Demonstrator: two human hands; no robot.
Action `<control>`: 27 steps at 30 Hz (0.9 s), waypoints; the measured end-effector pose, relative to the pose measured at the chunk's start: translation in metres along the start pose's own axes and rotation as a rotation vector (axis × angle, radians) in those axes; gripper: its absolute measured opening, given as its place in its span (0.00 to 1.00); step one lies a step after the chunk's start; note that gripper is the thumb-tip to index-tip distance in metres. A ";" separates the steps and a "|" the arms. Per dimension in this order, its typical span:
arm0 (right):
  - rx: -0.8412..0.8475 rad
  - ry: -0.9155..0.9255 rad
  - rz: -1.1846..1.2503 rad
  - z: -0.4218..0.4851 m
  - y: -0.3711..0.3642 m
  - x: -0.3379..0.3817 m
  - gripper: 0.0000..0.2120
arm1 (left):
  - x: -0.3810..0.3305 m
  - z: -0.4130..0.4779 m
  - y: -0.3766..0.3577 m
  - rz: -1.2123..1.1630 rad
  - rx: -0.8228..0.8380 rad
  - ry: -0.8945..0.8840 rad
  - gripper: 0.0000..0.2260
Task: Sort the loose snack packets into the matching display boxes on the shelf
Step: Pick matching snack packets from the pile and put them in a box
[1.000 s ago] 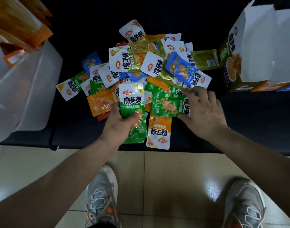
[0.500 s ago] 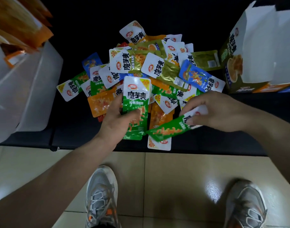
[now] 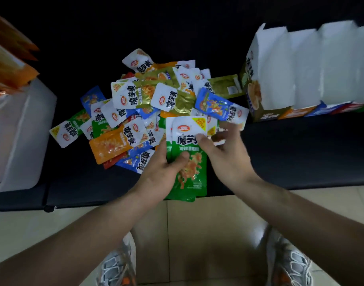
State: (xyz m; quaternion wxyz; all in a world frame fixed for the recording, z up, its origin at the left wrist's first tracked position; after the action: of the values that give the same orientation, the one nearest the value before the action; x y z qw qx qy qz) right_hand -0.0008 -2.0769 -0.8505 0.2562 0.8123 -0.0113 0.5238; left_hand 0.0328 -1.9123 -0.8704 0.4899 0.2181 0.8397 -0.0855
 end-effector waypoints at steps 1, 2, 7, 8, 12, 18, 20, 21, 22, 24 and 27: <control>0.068 -0.029 0.024 -0.004 -0.003 -0.004 0.21 | -0.006 0.002 -0.003 0.001 -0.011 0.009 0.16; 0.139 -0.043 0.058 -0.008 -0.006 -0.005 0.19 | -0.012 0.004 -0.009 0.015 -0.004 0.014 0.19; 0.247 -0.082 0.307 -0.010 0.011 0.001 0.41 | -0.051 0.016 -0.048 0.097 0.151 0.060 0.33; 0.258 -0.073 0.373 -0.008 0.019 0.003 0.41 | -0.062 0.019 -0.056 0.166 0.190 0.061 0.36; 0.273 0.061 0.294 0.000 0.069 0.017 0.38 | -0.103 0.043 -0.091 0.405 0.257 -0.022 0.19; -0.204 0.141 -0.208 0.034 0.199 -0.023 0.24 | -0.138 0.077 -0.166 0.473 0.100 -0.139 0.14; -0.347 0.148 -0.380 0.037 0.239 -0.042 0.24 | -0.151 0.085 -0.202 0.410 0.060 -0.190 0.12; -0.406 0.154 -0.465 0.039 0.258 -0.051 0.24 | -0.159 0.088 -0.221 0.383 0.056 -0.216 0.11; -0.449 0.157 -0.553 0.041 0.277 -0.057 0.25 | -0.166 0.091 -0.240 0.359 0.058 -0.236 0.10; -0.459 0.152 -0.703 0.051 0.308 -0.067 0.31 | -0.178 0.101 -0.272 0.309 0.072 -0.262 0.09; -0.351 0.100 -0.784 0.073 0.332 -0.084 0.41 | -0.193 0.119 -0.309 0.243 0.074 -0.284 0.14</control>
State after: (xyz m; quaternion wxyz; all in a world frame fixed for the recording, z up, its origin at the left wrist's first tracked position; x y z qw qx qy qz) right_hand -0.0723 -2.4169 -0.8114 0.5704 0.6729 0.2214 0.4158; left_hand 0.0692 -2.2848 -0.7860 0.6019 0.3216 0.7258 -0.0865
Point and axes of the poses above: each hand's wrist, its own z-axis towards the middle knuckle, its own y-axis out of the back of the hand, x = y × z, the point moved 7 cm from there along z, towards the middle knuckle, and after that the axes turned 2 degrees about y, right-handed, at the moved point
